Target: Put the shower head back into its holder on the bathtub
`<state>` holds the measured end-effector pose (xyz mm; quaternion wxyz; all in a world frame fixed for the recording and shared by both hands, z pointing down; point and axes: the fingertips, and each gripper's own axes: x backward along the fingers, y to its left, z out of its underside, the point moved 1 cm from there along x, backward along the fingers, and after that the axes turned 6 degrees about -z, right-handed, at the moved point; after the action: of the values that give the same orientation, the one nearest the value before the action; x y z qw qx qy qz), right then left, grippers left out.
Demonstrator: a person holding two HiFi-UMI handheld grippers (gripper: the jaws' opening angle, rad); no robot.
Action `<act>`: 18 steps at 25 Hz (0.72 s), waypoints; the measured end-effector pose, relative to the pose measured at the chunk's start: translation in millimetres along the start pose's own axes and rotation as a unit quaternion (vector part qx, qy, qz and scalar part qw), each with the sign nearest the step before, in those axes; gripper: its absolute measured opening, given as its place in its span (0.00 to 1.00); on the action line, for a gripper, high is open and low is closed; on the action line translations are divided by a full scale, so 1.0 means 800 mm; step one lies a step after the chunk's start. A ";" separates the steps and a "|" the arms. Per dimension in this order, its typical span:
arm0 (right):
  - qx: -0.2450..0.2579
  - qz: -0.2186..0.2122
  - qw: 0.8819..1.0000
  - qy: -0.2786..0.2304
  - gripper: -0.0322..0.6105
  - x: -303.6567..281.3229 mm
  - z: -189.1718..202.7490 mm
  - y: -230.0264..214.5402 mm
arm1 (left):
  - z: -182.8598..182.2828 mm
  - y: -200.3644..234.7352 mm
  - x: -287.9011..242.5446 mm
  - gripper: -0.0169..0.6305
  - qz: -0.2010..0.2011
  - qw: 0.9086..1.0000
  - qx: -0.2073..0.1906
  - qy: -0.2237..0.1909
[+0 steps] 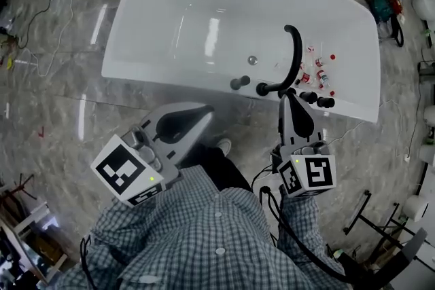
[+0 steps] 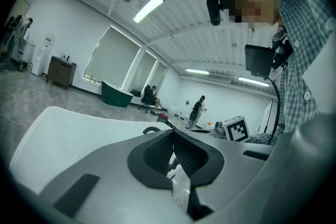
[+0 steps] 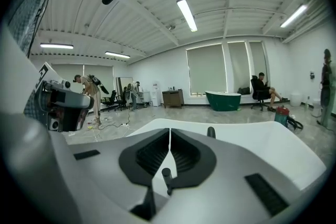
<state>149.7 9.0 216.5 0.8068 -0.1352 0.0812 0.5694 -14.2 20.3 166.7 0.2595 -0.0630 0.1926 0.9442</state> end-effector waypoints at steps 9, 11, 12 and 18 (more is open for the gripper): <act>-0.010 0.019 1.000 -0.014 0.09 0.047 -0.027 0.020 | -0.032 -0.010 0.036 0.04 -0.009 1.000 -0.014 -0.022; -0.003 0.009 1.000 -0.011 0.09 0.053 -0.034 0.029 | -0.042 -0.014 0.037 0.04 -0.003 0.999 -0.017 -0.030; -0.006 0.002 1.000 -0.012 0.08 0.056 -0.037 0.034 | -0.046 -0.017 0.037 0.04 0.001 0.999 -0.018 -0.032; 0.013 -0.019 1.000 -0.019 0.08 0.065 -0.045 0.059 | -0.050 -0.032 0.036 0.04 0.018 0.999 -0.030 -0.034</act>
<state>123.7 59.3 161.2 0.8206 -0.1156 0.0705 0.5552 -25.2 37.8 115.3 0.2471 -0.0355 0.1566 0.9556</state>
